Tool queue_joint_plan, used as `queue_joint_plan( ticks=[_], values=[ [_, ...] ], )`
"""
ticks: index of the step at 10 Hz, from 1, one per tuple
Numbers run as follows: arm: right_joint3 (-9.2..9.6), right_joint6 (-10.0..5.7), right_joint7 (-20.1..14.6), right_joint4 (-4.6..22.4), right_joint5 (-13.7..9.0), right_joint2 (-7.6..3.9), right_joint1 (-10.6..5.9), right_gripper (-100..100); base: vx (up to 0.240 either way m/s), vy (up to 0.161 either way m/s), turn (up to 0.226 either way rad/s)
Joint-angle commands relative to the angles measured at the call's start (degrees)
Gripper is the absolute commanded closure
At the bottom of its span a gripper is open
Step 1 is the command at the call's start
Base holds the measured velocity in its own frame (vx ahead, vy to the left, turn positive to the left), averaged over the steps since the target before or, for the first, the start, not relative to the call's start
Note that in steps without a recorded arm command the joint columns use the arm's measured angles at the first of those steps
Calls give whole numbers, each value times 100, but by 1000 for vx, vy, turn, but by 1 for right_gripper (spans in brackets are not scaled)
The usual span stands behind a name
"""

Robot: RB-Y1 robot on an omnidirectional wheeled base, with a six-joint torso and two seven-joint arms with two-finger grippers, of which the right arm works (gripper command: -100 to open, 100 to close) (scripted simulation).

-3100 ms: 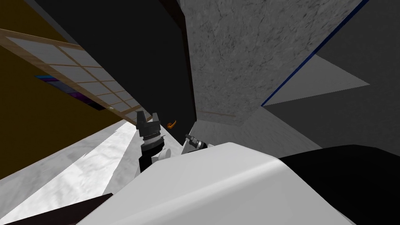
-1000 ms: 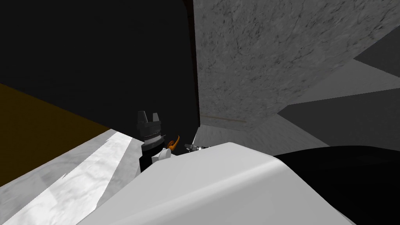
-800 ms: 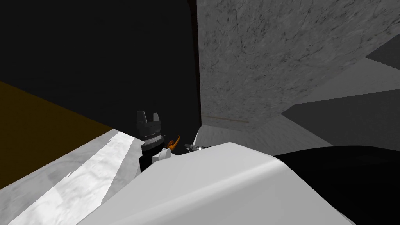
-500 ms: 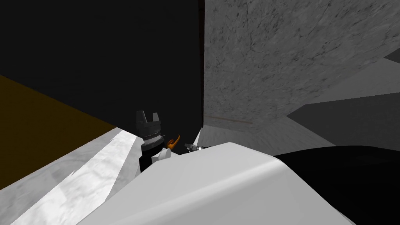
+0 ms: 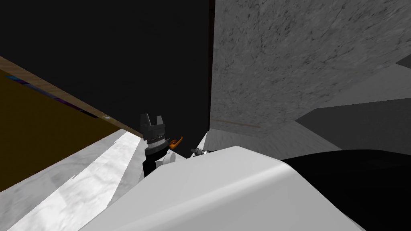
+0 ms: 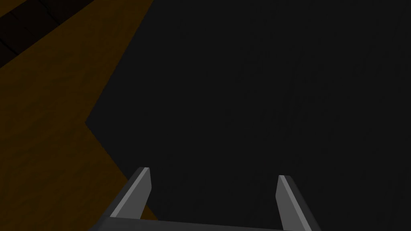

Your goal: Push the door open

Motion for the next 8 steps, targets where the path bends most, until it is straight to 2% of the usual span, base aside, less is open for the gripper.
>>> queue_joint_plan(
  ticks=[1,3,4,5,8],
  values=[
    [0,0,0,0,0,-1,0,100,-9,-19,0],
    [0,0,0,0,0,-1,0,100,-2,-4,0],
    [-205,50,78,58,-35,76,12,-100,-47,75,-89],
    [-279,67,106,79,-48,104,15,-100,-87,145,-97],
    [-706,171,270,199,-121,272,37,-100,-85,147,-95]
  ],
)
